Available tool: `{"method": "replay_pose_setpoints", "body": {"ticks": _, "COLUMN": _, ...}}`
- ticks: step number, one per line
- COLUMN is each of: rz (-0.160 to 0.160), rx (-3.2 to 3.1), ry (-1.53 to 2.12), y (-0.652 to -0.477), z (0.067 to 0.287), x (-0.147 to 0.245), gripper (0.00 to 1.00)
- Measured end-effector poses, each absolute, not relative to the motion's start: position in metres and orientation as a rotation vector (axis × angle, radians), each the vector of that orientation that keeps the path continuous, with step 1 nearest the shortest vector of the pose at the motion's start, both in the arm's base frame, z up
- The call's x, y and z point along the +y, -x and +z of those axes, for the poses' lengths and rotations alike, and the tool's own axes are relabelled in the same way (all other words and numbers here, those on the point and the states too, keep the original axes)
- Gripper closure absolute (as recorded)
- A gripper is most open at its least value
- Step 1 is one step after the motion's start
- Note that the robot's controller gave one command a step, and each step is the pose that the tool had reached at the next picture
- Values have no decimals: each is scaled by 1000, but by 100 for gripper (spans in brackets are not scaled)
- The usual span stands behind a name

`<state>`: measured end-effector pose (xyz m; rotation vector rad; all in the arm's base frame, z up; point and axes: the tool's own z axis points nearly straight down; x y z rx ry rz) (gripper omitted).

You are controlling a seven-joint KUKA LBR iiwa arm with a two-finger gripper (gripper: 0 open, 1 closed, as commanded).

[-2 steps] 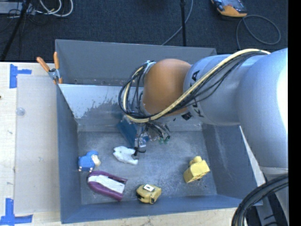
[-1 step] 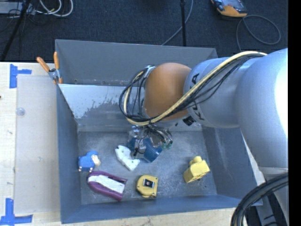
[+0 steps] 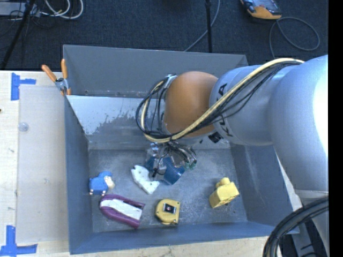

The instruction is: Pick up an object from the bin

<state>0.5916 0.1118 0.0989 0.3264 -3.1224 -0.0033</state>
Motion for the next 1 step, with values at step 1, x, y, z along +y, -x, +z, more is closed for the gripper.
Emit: {"method": "replay_pose_setpoints", "body": {"ticks": 1, "rz": -3, "rx": -3122, "ry": -327, "y": -592, "z": 99, "x": 112, "gripper": 100}}
